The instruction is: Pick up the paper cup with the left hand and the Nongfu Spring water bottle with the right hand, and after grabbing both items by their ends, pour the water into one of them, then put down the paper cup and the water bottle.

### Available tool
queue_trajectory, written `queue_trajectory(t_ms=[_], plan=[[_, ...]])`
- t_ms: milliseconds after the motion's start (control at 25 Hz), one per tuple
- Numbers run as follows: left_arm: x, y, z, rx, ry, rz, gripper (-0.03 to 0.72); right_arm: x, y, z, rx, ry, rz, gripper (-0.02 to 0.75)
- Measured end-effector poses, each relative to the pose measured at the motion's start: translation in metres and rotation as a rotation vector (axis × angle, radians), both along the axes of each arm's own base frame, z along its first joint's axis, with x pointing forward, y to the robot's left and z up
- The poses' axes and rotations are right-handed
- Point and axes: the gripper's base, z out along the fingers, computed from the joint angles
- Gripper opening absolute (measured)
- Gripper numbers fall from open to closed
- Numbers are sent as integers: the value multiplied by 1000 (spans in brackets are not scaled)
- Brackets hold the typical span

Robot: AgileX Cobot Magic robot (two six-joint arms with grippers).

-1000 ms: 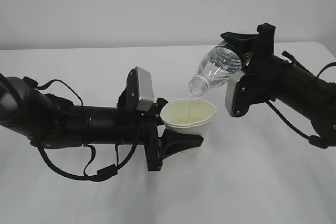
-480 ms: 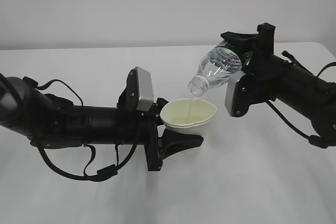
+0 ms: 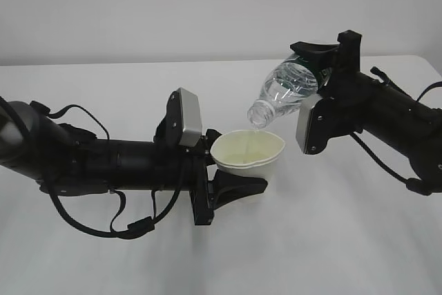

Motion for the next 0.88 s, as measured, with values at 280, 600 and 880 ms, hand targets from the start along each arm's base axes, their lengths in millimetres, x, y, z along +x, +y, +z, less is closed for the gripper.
queue_trajectory(t_ms=[280,600,880], plan=[[0,0,0,0,0,0,413,0,0,0,-2,-1,0,446],[0,0,0,0,0,0,413,0,0,0,-5,-3,0,446],[0,0,0,2,0,1,413,0,0,0,-9,-5,0,446]])
